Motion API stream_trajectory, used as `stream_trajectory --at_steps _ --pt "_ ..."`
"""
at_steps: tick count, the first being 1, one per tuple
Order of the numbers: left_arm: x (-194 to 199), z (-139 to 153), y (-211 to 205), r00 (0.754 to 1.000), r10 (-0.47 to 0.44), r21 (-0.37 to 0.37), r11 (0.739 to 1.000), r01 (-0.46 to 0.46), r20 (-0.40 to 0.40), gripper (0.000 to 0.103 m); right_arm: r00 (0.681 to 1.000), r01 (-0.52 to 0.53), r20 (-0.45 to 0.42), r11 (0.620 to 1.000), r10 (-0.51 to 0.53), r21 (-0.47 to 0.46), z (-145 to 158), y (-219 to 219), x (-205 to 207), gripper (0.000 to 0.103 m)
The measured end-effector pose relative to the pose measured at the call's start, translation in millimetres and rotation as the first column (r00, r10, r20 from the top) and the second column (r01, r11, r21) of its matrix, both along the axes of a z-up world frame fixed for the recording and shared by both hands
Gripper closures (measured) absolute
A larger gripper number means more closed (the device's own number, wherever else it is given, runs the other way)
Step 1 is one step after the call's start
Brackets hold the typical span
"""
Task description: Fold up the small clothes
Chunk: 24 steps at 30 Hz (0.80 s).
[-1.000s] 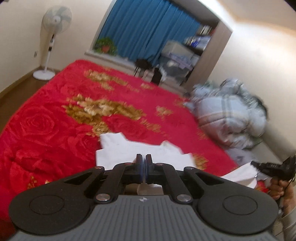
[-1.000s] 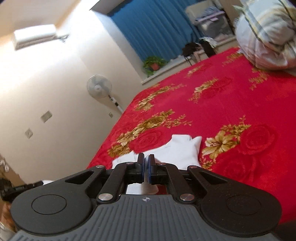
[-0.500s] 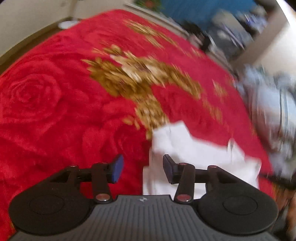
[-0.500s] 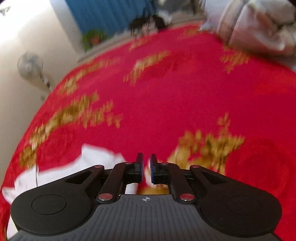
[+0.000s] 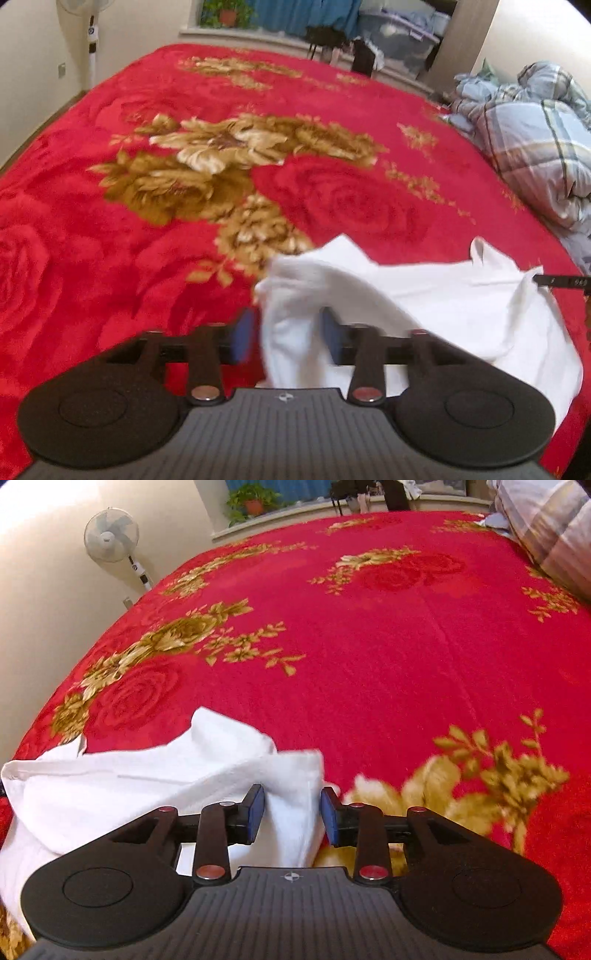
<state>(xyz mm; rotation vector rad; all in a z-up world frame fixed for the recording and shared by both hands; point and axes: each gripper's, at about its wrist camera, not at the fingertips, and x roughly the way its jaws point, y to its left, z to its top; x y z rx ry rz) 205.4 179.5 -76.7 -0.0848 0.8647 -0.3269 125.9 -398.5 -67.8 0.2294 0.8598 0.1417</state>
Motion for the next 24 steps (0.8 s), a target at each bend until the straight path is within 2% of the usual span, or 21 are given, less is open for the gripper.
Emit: stream_trajectory --at_steps 1,2,3,6,8,9,10,12,14,16,17,19,21,24 --pt "2.3 1.1 -1.6 1.000 -0.001 -0.001 1.000 0.001 0.005 0.099 1.000 -0.004 0.001 1.000 0.004 -0.006 -1.8 1.7 3.4 0.070" --pt "3.6 4.0 -1.1 1.000 0.008 -0.007 1.000 -0.008 0.026 0.099 1.000 -0.008 0.007 1.000 0.009 -0.008 -3.0 2.8 6.4 0.086" --pt "4.2 8.5 0.5 0.999 0.020 -0.013 1.000 -0.019 0.049 0.099 1.000 -0.010 0.015 1.000 0.010 -0.003 -2.5 2.6 8.1 0.097" --pt "6.5 21.4 12.3 0.987 0.100 -0.068 0.993 -0.092 0.126 0.100 0.989 0.037 0.141 0.998 -0.043 0.043 16.1 -1.9 8.3 0.098" --pt "12.2 19.7 14.1 0.977 0.159 -0.034 0.987 -0.156 0.144 0.100 0.970 0.063 0.228 0.995 -0.080 0.082 29.2 -4.5 8.2 0.098" --pt "16.4 16.0 12.4 0.975 0.171 -0.016 0.985 -0.170 0.139 0.100 0.959 0.087 0.262 0.994 -0.103 0.073 33.4 -3.6 10.9 0.098" --pt "21.1 10.3 10.9 0.977 0.174 -0.003 0.985 -0.175 0.126 0.100 0.956 0.107 0.267 0.992 -0.121 0.065 32.2 -3.0 15.1 0.098" --pt "27.9 -1.8 4.6 0.980 0.166 0.042 0.984 -0.172 0.108 0.100 0.966 0.133 0.216 0.990 -0.142 0.053 21.1 -1.0 30.1 0.098" --pt "31.8 -14.9 -2.7 0.985 0.152 0.096 0.982 -0.160 0.087 0.099 0.978 0.140 0.155 0.990 -0.137 -0.006 5.8 6.7 43.6 0.097" --pt "31.8 -20.3 -4.0 0.986 0.161 0.117 0.979 -0.166 0.053 0.096 0.992 0.113 0.069 0.992 -0.109 -0.058 -13.5 15.1 56.3 0.096" --pt "30.4 -19.4 -1.3 0.984 0.173 0.119 0.977 -0.176 0.039 0.094 0.992 0.119 0.041 0.990 -0.116 -0.079 -19.8 17.0 59.4 0.095" --pt "22.2 -8.7 6.8 0.978 0.206 0.117 0.971 -0.207 0.021 0.086 0.988 0.152 0.035 0.983 -0.150 -0.106 -19.3 18.0 54.9 0.085" --pt "6.2 7.3 14.9 0.973 0.228 0.080 0.971 -0.225 -0.028 0.072 0.985 0.166 0.053 0.983 -0.162 -0.080 -3.6 15.5 41.3 0.084" --pt "-28.2 26.2 27.2 0.967 0.205 -0.061 0.974 -0.216 -0.154 0.060 0.987 0.154 0.041 0.988 -0.153 -0.015 27.3 10.6 12.0 0.081"
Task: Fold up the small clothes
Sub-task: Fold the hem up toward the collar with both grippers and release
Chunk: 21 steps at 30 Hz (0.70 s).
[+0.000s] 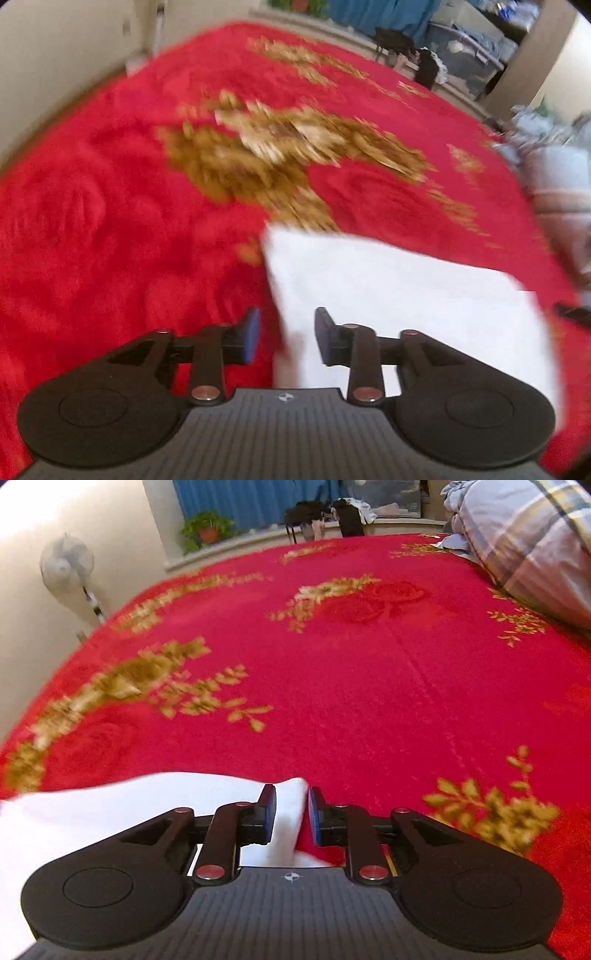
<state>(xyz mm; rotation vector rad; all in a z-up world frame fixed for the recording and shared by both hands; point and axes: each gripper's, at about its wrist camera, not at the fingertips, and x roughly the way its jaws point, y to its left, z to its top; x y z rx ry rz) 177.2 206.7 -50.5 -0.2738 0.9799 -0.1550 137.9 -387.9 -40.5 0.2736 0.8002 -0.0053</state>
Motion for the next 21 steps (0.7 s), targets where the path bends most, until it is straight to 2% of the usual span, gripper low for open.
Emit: stream_trajectory --at_steps 1,3,6,8,10,11,12,13,15,16,17,18,19,21 --pt "-12.2 2.9 3.9 0.999 0.005 -0.046 0.999 -0.007 -0.035 0.059 1.000 -0.007 -0.020 1.000 0.007 0.010 7.7 -0.5 -10.2 0.080" --pt "-38.8 4.1 8.0 0.997 0.017 -0.092 0.995 -0.025 -0.080 0.055 0.997 -0.014 -0.077 1.000 0.015 0.008 17.5 1.7 -39.2 0.073" --pt "-77.1 -6.3 4.3 0.990 0.019 -0.104 0.994 -0.034 -0.140 0.055 0.989 -0.067 -0.128 0.998 0.068 0.011 16.8 11.5 -83.3 0.061" --pt "-95.0 -17.3 2.2 0.990 0.014 -0.107 0.994 -0.029 -0.142 0.055 0.986 -0.040 -0.163 0.999 0.035 -0.027 7.2 17.0 -108.7 0.060" --pt "-105.7 -29.7 3.7 0.987 0.036 -0.096 0.994 -0.052 -0.159 0.072 0.982 -0.011 -0.188 1.000 0.008 -0.016 -6.0 19.2 -124.9 0.060" --pt "-107.9 -33.9 5.0 0.987 0.039 -0.076 0.996 -0.052 -0.158 0.096 0.979 -0.014 -0.202 1.000 0.010 -0.016 -11.4 20.1 -129.9 0.060" --pt "-108.1 -36.3 7.4 0.987 0.042 -0.069 0.996 -0.053 -0.156 0.099 0.978 -0.022 -0.208 0.999 0.016 -0.027 -17.4 20.7 -135.7 0.061" --pt "-111.9 -32.2 12.1 0.989 0.044 -0.096 0.994 -0.058 -0.140 0.099 0.977 -0.030 -0.211 0.999 0.022 -0.038 -21.9 20.7 -140.8 0.063" --pt "-122.3 -12.8 15.7 0.997 0.046 -0.119 0.991 -0.053 -0.060 0.100 0.977 -0.007 -0.213 1.000 0.008 0.002 -21.7 12.8 -147.9 0.091" --pt "-127.6 -4.4 16.4 0.998 0.051 -0.126 0.991 -0.053 -0.021 0.100 0.981 0.034 -0.190 0.999 -0.029 0.023 -14.8 7.8 -153.3 0.101" --pt "-132.5 -2.0 17.1 0.998 0.059 -0.134 0.989 -0.060 -0.007 0.100 0.987 0.060 -0.152 0.997 -0.052 0.050 -6.7 4.0 -160.7 0.100" --pt "-134.3 -7.4 16.2 0.997 0.067 -0.121 0.990 -0.070 -0.023 0.100 0.992 0.072 -0.109 0.995 -0.064 0.069 1.7 2.1 -167.6 0.100" --pt "-132.5 -16.9 13.9 0.996 0.071 -0.096 0.993 -0.076 -0.055 0.100 0.992 0.083 -0.101 0.995 -0.076 0.062 4.1 2.5 -168.0 0.100" --pt "-127.5 -39.5 11.5 0.984 0.085 -0.062 0.993 -0.096 -0.158 0.099 0.982 0.107 -0.162 0.993 -0.098 0.043 -8.9 3.3 -167.4 0.100"
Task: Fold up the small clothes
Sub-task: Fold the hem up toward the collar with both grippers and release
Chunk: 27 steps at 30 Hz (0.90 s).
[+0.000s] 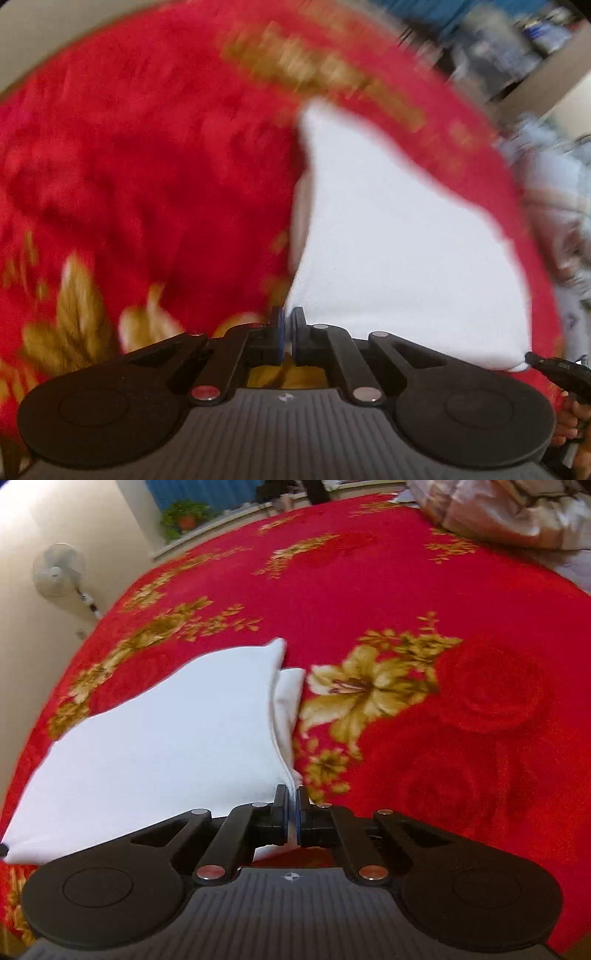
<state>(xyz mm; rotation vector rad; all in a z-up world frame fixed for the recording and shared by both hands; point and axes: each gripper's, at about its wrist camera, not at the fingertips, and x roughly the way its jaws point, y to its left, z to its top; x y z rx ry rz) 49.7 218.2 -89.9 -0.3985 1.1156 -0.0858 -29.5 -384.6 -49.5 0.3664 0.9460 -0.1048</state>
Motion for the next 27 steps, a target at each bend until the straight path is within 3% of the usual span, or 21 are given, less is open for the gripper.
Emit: stream_trajectory --at_steps 1,3,5,8,10,12,14,15,16,18,21,23,25,27 --pt "1.2 -3.6 -1.0 1.000 0.004 0.019 1.000 -0.003 -0.021 0.097 0.998 0.005 -0.057 1.000 -0.005 0.003 -12.5 0.1 2.3 0.100" --pt "-1.9 7.7 -7.4 1.000 -0.012 0.096 0.995 0.009 0.023 0.090 0.996 0.014 -0.089 1.000 -0.015 -0.013 -20.4 -0.8 3.1 0.097" --pt "-12.6 27.6 -15.4 0.988 -0.045 0.144 0.989 0.023 0.150 0.090 0.999 0.032 -0.013 0.997 -0.033 -0.065 -6.3 1.4 -2.1 0.095" --pt "-21.5 39.0 -34.7 0.952 -0.144 0.064 0.989 0.132 0.269 0.090 0.982 0.044 0.186 0.981 -0.008 -0.191 22.3 8.9 -15.5 0.092" --pt "-20.8 29.6 -50.3 0.945 -0.191 0.047 0.982 0.185 0.265 0.090 0.969 -0.016 0.240 0.987 0.054 -0.159 27.1 14.9 -16.2 0.087" --pt "-12.6 12.3 -62.3 0.951 -0.230 0.089 0.972 0.216 0.208 0.090 0.972 -0.077 0.215 0.993 0.096 -0.095 17.7 20.5 -11.0 0.087" --pt "-3.6 -13.6 -66.8 0.968 -0.241 0.178 0.958 0.227 0.063 0.089 0.983 -0.145 0.108 0.987 0.152 -0.071 -3.3 26.6 1.3 0.085" --pt "-5.2 -20.0 -64.1 0.972 -0.231 0.180 0.959 0.219 0.046 0.090 0.985 -0.173 0.004 0.980 0.174 -0.101 -19.0 30.6 8.0 0.083" --pt "-6.5 -16.7 -62.9 0.974 -0.220 0.169 0.963 0.208 0.058 0.089 0.983 -0.179 -0.059 0.975 0.173 -0.133 -30.9 31.5 9.7 0.084" --pt "-11.8 -1.4 -61.5 0.967 -0.225 0.155 0.966 0.206 0.119 0.085 0.986 -0.167 -0.041 0.978 0.163 -0.128 -26.2 33.2 9.2 0.084" --pt "-17.4 13.7 -55.3 0.957 -0.189 0.190 0.971 0.148 0.221 0.071 0.977 -0.193 0.050 0.959 0.207 -0.206 -7.9 43.2 -1.1 0.080" --pt "-15.2 1.8 -51.3 0.972 -0.173 0.221 0.966 0.135 0.161 0.071 0.975 -0.201 0.051 0.954 0.217 -0.221 -7.8 45.1 -0.8 0.077" --pt "-11.6 -21.3 -49.7 0.985 -0.166 0.234 0.961 0.148 0.055 0.072 0.978 -0.207 -0.012 0.950 0.210 -0.235 -20.4 46.5 5.3 0.077" --pt "-13.4 -14.5 -50.0 0.983 -0.166 0.238 0.961 0.143 0.077 0.070 0.978 -0.206 -0.047 0.945 0.201 -0.254 -25.8 44.2 8.1 0.077"
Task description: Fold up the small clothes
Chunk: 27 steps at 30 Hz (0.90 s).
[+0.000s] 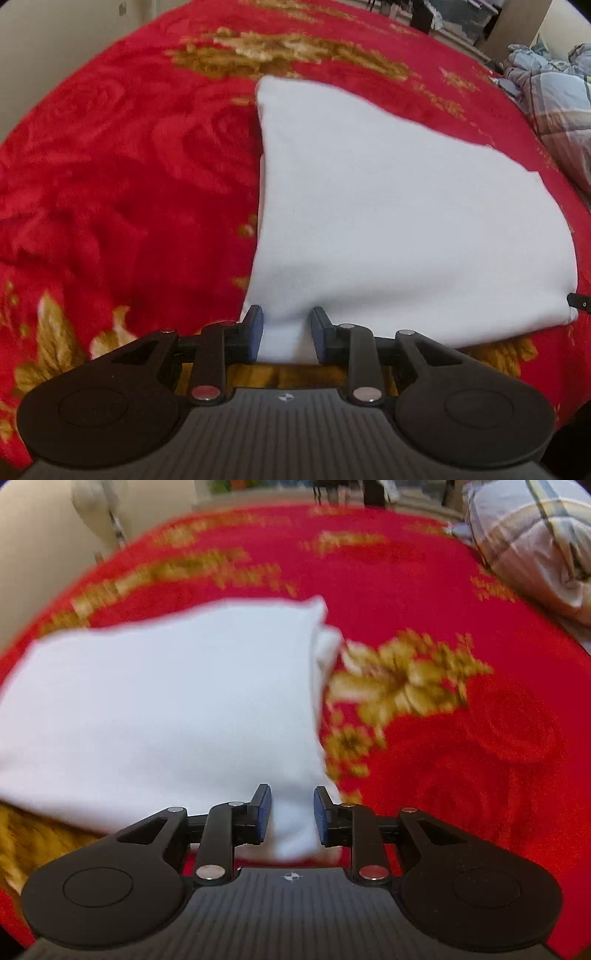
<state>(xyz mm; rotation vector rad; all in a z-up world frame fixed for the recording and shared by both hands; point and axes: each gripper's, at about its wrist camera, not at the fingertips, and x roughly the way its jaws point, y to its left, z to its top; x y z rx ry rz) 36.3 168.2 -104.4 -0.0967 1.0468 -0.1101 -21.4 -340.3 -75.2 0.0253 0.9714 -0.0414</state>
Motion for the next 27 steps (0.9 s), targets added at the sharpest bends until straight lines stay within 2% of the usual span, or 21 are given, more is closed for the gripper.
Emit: stream_trajectory --at_steps 3,9,12,15,20,21,23,27 --pt "-6.6 13.4 2.1 0.998 0.004 -0.045 0.999 -0.002 0.059 0.066 1.000 0.006 0.025 1.000 -0.006 0.012 8.8 -0.3 -2.7 0.075" --pt "-1.5 23.3 3.4 0.995 0.042 -0.067 0.997 -0.036 0.091 0.066 0.998 -0.003 0.060 1.000 0.004 -0.016 16.9 3.1 -7.4 0.075" --pt "-11.1 32.6 6.9 0.991 0.076 -0.118 0.991 -0.063 0.112 0.066 0.998 0.001 0.066 1.000 0.000 -0.011 20.2 2.5 -8.0 0.075" --pt "-19.0 37.8 14.7 0.983 0.142 -0.193 0.974 -0.118 0.113 0.066 0.997 0.003 0.075 1.000 -0.003 -0.004 23.9 2.4 -7.4 0.075" --pt "-34.6 31.0 36.6 0.961 0.275 -0.338 0.908 -0.248 0.034 0.066 0.996 -0.007 0.094 1.000 0.005 0.015 30.6 6.0 -6.5 0.075" --pt "-36.0 27.2 40.3 0.956 0.293 -0.357 0.894 -0.271 0.008 0.063 0.995 -0.012 0.097 1.000 0.010 0.019 31.9 7.3 -6.3 0.075" --pt "-36.2 18.3 46.5 0.946 0.320 -0.387 0.868 -0.312 -0.045 0.057 0.994 -0.025 0.103 0.999 0.022 0.025 34.3 10.7 -5.5 0.075" --pt "-29.7 -2.7 54.6 0.932 0.332 -0.470 0.806 -0.361 -0.147 0.057 0.992 -0.052 0.113 0.998 0.049 0.025 38.2 19.9 -3.4 0.075"
